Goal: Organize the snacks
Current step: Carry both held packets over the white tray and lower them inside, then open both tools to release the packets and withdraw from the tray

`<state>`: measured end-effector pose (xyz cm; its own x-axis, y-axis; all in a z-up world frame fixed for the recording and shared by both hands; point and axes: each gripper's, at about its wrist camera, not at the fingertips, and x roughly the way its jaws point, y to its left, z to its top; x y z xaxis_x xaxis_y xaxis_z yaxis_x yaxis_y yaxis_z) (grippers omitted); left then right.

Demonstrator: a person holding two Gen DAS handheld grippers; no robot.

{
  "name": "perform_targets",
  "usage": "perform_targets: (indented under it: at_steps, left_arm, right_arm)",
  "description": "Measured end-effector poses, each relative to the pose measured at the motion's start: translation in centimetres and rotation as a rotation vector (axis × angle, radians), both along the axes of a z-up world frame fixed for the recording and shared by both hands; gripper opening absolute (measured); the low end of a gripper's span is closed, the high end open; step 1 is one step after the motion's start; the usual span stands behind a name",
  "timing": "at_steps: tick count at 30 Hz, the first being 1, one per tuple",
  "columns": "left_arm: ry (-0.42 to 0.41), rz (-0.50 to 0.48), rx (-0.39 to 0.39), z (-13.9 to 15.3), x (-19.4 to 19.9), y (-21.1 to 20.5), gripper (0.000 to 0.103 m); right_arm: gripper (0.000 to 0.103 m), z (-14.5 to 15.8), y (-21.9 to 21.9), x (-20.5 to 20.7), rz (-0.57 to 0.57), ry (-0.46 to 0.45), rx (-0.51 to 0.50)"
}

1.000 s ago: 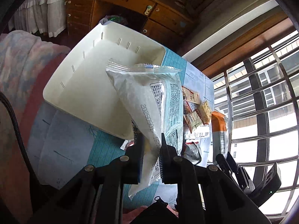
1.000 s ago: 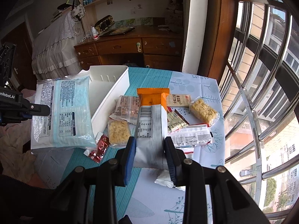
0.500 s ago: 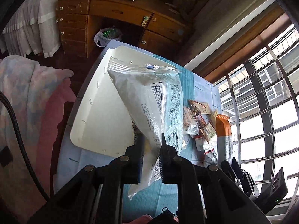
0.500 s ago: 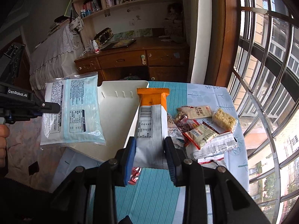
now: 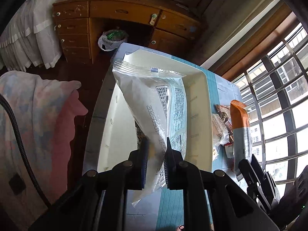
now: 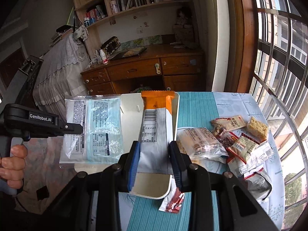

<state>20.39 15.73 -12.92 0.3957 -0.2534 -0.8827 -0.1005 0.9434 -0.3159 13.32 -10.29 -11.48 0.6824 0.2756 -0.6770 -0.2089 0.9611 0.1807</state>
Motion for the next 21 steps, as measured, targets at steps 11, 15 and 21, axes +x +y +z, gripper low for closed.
perform_targets:
  at_steps: [11,15,21]
  left_arm:
    - [-0.033,-0.023,-0.064,-0.9,1.8,0.5,0.016]
    - [-0.066,-0.033,-0.02,0.0,1.3,0.1,0.025]
    - [-0.063,-0.025,0.027,0.8,0.1,-0.4,0.032]
  right_arm:
    - [0.033,-1.5,3.3,1.9,-0.013,0.012,-0.023]
    - [0.044,-2.7,3.8,2.5,0.003,0.08,-0.033]
    - [0.051,-3.3,3.6,2.1,-0.001,0.113,-0.033]
